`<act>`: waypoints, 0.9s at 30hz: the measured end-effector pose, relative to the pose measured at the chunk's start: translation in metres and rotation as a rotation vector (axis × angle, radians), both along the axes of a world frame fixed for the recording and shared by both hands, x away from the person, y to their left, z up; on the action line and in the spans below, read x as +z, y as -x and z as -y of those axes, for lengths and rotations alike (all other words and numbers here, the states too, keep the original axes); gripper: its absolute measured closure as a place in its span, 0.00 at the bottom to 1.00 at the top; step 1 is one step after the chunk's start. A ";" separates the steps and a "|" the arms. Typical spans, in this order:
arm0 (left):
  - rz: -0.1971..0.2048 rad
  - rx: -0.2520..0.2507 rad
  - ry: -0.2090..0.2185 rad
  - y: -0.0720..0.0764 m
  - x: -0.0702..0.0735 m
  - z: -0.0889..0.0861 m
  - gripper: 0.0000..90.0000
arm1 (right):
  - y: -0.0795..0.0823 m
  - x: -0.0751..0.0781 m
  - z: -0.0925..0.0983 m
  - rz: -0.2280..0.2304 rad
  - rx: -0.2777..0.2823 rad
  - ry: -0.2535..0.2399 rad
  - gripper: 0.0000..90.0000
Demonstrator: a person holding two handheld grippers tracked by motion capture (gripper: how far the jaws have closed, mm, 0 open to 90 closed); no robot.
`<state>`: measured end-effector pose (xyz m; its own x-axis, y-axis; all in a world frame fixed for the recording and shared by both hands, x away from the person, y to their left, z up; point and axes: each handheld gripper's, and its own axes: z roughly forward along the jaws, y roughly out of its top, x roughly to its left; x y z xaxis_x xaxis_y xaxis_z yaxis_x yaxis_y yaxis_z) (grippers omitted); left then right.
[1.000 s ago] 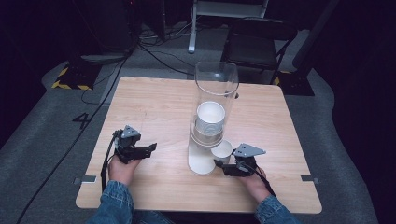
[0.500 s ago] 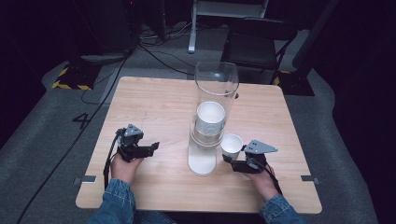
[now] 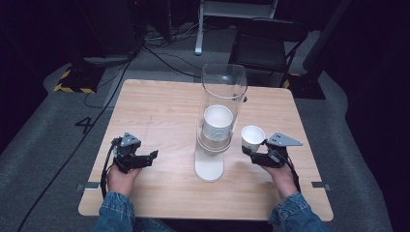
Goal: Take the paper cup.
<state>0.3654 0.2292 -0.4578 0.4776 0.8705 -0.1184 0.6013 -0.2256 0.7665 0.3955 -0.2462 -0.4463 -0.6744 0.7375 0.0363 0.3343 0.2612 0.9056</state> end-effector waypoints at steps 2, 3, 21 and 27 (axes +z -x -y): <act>-0.003 0.004 0.006 0.002 -0.001 -0.002 0.24 | -0.003 0.000 0.005 0.011 -0.019 -0.007 0.35; -0.005 0.008 0.004 0.003 -0.001 -0.003 0.24 | -0.005 0.000 0.009 0.009 -0.031 -0.007 0.35; -0.014 0.032 0.008 0.014 -0.003 -0.014 0.24 | -0.034 -0.011 0.055 -0.033 -0.185 0.018 0.35; -0.014 0.034 0.003 0.017 -0.003 -0.016 0.24 | -0.042 -0.022 0.062 -0.089 -0.210 0.001 0.35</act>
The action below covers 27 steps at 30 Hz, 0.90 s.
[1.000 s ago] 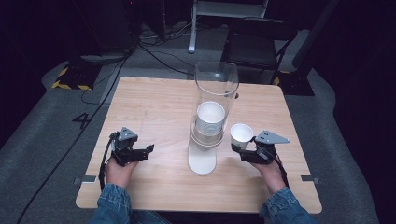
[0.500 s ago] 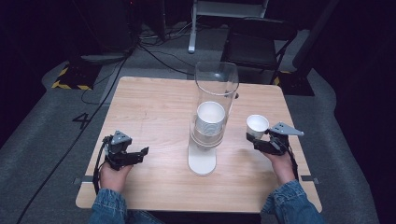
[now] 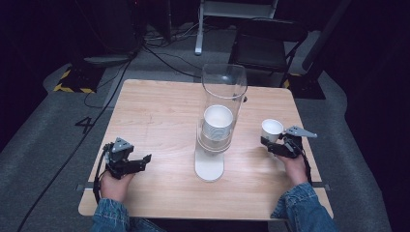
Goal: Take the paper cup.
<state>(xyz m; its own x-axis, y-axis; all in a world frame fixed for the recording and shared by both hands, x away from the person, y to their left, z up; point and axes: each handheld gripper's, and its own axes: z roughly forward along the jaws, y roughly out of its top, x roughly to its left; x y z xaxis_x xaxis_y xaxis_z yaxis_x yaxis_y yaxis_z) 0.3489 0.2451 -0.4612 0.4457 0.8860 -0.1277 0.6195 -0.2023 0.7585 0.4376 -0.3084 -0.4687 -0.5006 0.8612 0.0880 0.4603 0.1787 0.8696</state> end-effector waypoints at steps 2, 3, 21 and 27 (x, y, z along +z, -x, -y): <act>-0.002 0.005 0.004 0.001 0.000 -0.001 0.24 | -0.002 -0.004 0.000 -0.013 -0.005 0.015 0.35; -0.003 0.006 0.008 0.001 -0.001 -0.001 0.24 | -0.003 -0.005 -0.001 -0.019 -0.003 0.018 0.35; -0.012 -0.003 0.001 0.002 -0.002 -0.002 0.24 | -0.012 -0.026 -0.001 -0.079 -0.013 0.079 0.34; -0.014 -0.006 0.004 0.001 -0.002 -0.002 0.24 | -0.012 -0.027 -0.002 -0.084 -0.011 0.090 0.33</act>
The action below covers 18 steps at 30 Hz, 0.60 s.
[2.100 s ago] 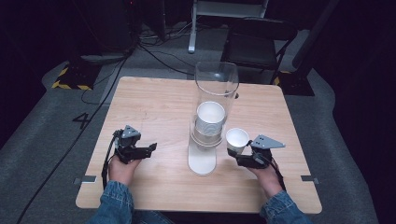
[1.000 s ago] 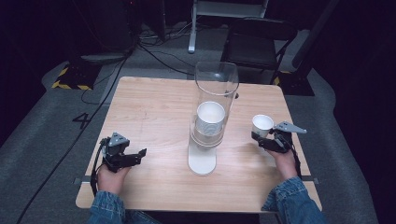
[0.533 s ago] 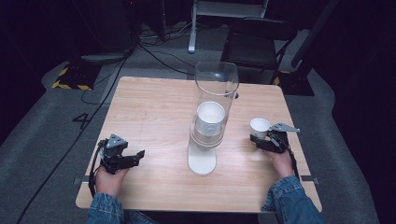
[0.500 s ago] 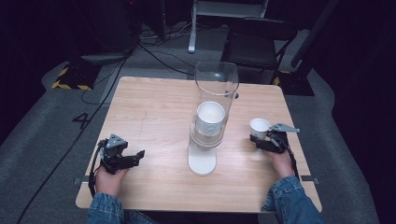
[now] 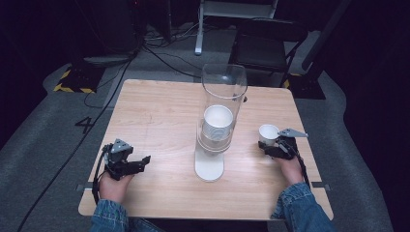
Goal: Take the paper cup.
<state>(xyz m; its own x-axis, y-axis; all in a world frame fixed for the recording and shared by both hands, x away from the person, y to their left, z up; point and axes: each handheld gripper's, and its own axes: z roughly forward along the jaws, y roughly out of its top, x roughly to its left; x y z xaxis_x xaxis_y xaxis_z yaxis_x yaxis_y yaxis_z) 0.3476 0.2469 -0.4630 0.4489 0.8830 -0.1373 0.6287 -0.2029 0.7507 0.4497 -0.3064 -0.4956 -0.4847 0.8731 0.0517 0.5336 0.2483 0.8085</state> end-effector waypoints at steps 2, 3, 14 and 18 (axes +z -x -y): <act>0.000 0.000 0.000 0.000 0.000 0.000 0.24 | 0.000 0.000 0.000 -0.005 0.000 -0.003 0.31; -0.001 -0.001 0.001 0.000 0.000 0.000 0.24 | 0.000 0.000 0.000 -0.007 0.001 -0.002 0.28; 0.001 -0.010 -0.001 -0.004 0.001 0.003 0.24 | 0.005 0.005 0.003 -0.023 0.004 -0.010 0.17; 0.002 -0.010 -0.001 -0.004 0.001 0.004 0.24 | 0.013 0.015 0.004 0.005 0.010 -0.010 0.16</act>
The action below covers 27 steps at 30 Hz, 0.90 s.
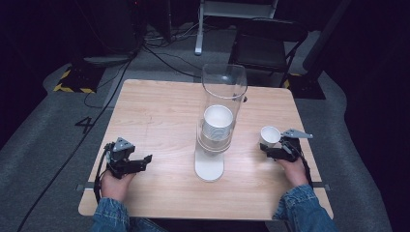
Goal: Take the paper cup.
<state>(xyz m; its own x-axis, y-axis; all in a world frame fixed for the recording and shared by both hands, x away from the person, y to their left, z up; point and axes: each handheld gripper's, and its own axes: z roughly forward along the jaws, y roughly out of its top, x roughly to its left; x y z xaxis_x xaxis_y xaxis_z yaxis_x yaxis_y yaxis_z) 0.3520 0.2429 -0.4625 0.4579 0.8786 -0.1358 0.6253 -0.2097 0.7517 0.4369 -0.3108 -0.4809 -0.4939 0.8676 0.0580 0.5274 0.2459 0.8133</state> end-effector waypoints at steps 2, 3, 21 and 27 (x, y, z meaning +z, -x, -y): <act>0.001 -0.004 -0.003 0.001 0.001 0.000 0.24 | 0.005 0.005 0.001 0.009 0.001 -0.010 0.16; 0.002 -0.004 -0.002 0.001 0.001 0.001 0.24 | 0.007 0.008 0.002 0.016 0.004 -0.011 0.16; 0.018 -0.076 0.008 0.026 0.010 0.002 0.23 | 0.074 0.051 0.005 0.125 0.152 -0.067 0.16; 0.000 -0.084 0.013 0.024 0.007 0.005 0.23 | 0.095 0.047 0.004 0.105 0.179 -0.012 0.16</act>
<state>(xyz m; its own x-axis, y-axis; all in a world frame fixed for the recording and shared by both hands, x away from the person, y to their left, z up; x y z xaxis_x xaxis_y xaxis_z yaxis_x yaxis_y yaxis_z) 0.3282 0.2376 -0.4553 0.5298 0.8352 -0.1475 0.6062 -0.2513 0.7546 0.3420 -0.3152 -0.4335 -0.6439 0.7651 0.0079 0.3886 0.3182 0.8647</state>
